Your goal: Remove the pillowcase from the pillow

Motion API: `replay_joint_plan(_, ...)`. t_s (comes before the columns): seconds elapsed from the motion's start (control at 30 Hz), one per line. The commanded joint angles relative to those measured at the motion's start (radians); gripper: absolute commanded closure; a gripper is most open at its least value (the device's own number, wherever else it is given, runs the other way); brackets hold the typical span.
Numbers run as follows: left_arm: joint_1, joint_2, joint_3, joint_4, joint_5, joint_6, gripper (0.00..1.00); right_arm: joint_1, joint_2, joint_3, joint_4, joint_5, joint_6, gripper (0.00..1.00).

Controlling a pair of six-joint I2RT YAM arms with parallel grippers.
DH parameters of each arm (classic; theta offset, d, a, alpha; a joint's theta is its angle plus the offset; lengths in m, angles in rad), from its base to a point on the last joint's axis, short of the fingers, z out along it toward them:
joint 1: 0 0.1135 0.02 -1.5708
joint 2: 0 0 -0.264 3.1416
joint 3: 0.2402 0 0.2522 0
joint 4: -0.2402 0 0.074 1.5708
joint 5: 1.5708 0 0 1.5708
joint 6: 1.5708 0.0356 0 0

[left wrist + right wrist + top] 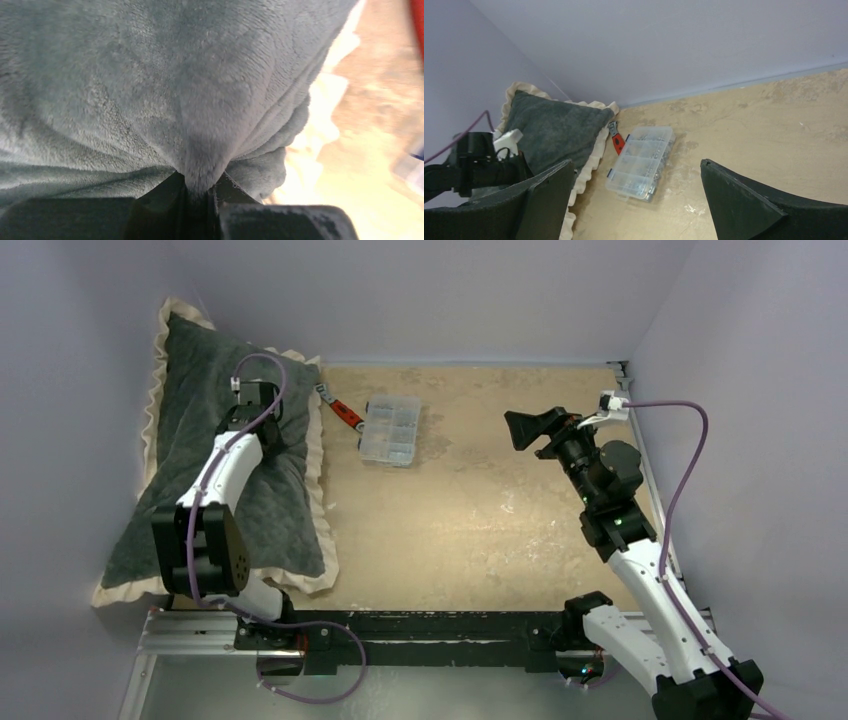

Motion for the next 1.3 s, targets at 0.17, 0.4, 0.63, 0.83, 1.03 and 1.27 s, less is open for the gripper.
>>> replay_joint_plan(0.17,-0.154,-0.190,0.232,0.002,0.239,-0.127,1.00,0.002,-0.026,-0.005,0.054,-0.050,-0.035,0.01)
replay_joint_plan(0.4,-0.258,-0.171,0.460,0.012,0.396,-0.229,1.00,0.001,-0.035,-0.022,0.069,-0.072,-0.028,0.01)
replay_joint_plan(0.63,-0.500,-0.093,0.497,0.181,0.433,-0.307,1.00,0.002,-0.025,-0.025,0.071,-0.085,0.005,0.01)
replay_joint_plan(0.83,-0.691,0.033,0.511,0.224,0.253,-0.274,1.00,0.001,-0.040,-0.057,0.085,-0.060,0.050,0.01)
replay_joint_plan(1.03,-0.773,0.093,0.453,0.237,0.210,-0.272,1.00,0.002,-0.018,-0.113,0.113,-0.022,0.098,0.01)
replay_joint_plan(1.27,-0.781,-0.076,0.288,0.264,0.110,-0.279,0.42,0.002,0.075,-0.160,0.174,-0.034,0.124,0.01)
